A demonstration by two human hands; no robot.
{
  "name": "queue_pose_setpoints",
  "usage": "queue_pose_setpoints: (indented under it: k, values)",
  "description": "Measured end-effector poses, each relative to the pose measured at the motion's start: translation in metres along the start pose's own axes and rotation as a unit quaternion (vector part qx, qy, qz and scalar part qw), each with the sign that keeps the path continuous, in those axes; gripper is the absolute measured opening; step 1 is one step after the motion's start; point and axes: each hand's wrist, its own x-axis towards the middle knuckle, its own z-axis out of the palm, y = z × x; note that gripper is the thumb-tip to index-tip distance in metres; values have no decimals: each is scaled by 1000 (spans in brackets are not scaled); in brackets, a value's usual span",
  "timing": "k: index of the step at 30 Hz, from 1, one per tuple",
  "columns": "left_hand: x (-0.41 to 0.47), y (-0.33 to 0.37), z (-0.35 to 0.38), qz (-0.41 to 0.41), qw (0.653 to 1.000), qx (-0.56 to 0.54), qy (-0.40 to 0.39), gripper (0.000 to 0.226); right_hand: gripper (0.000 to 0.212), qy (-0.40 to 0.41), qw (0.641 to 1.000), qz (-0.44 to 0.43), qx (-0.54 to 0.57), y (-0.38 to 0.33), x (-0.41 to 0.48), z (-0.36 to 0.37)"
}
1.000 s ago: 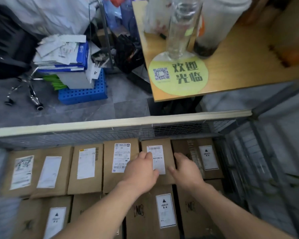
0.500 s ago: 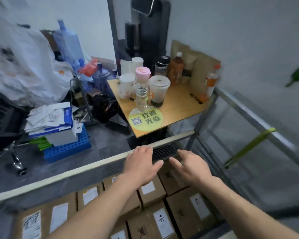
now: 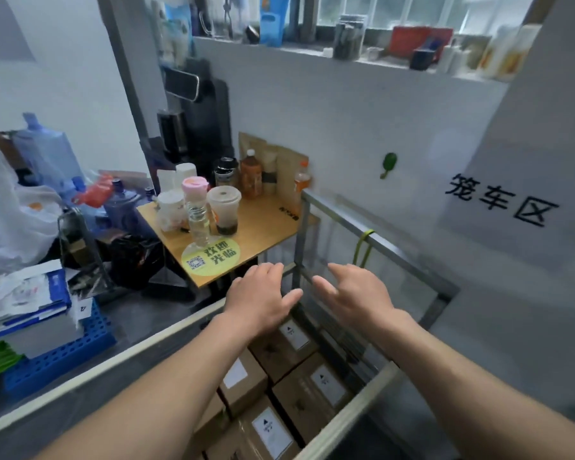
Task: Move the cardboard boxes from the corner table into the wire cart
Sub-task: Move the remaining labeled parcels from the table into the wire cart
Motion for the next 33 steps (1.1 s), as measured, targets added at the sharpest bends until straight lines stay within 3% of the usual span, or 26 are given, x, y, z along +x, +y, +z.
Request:
queue_pose_setpoints:
  k: [10,16,22,33]
  values:
    - [-54,112,-14,114,993,-20,19,72,62,61,995,83,-16,64,-110,-57]
    - [-62,160,-6,183,982,-42,3,72,54,76,986,145,-44,85,-161,-89]
    - [-67,208,4,266,963,-52,-11,71,64,78,960,255,-80,102,-215,-115]
    - [-119,290,20,421,900,-72,-89,71,45,147,899,407,-72,108,-340,-132]
